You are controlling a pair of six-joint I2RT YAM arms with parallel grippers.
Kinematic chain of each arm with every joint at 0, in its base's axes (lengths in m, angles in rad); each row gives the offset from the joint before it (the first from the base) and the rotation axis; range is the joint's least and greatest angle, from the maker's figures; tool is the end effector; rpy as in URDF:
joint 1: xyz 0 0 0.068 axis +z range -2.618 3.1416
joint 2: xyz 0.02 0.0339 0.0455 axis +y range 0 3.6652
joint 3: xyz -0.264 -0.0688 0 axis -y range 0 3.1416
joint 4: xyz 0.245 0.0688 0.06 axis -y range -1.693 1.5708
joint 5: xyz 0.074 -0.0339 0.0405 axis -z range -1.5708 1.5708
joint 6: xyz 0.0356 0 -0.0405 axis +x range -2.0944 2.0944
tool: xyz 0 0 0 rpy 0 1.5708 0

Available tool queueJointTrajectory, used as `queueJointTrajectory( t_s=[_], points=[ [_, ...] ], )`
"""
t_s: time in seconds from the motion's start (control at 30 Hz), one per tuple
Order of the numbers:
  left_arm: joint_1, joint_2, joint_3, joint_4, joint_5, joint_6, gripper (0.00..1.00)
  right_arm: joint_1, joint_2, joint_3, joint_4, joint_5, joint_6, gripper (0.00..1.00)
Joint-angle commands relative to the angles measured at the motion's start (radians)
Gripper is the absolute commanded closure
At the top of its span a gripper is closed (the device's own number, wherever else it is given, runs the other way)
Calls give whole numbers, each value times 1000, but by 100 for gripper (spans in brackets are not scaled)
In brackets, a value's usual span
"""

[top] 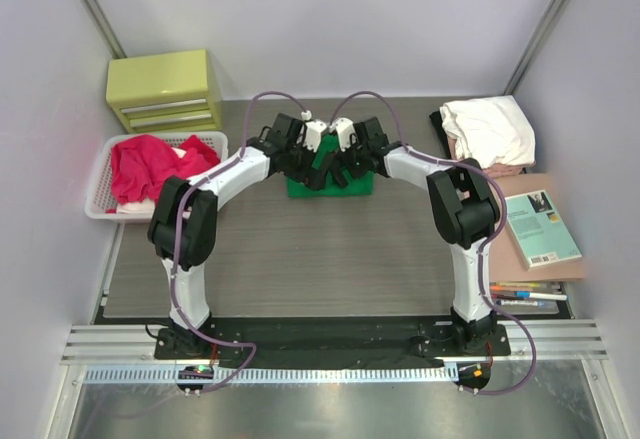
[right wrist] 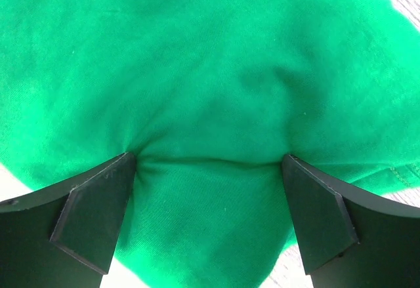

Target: Fold and stack the t-shirts

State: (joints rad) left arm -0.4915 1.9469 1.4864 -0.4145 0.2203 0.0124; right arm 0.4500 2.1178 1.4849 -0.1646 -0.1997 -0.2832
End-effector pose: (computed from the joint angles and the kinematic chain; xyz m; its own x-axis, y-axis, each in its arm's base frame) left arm 0.3779 -0.2111 0.2205 -0.6694 0.3721 -0.6430 0.5924 0.7897 -0.1598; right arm 0.4169 0.2092 0.1645 -0.4647 -0.5286 -0.7103 -0.7092 0.7025 -0.0589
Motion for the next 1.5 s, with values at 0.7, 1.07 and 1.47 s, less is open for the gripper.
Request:
queueJointTrajectory(
  t_s=[0.7,1.07,1.47],
  points=[
    [5,-128,-110,88,13,-6,100,24,-426,-222,48,25,-27,99],
    [5,33,-63,94,53,-8,100,24,-144,-123,39,0,-13,99],
    [5,115,-58,126,62,-40,100,-13,-197,-235,59,31,-8,99]
  ],
)
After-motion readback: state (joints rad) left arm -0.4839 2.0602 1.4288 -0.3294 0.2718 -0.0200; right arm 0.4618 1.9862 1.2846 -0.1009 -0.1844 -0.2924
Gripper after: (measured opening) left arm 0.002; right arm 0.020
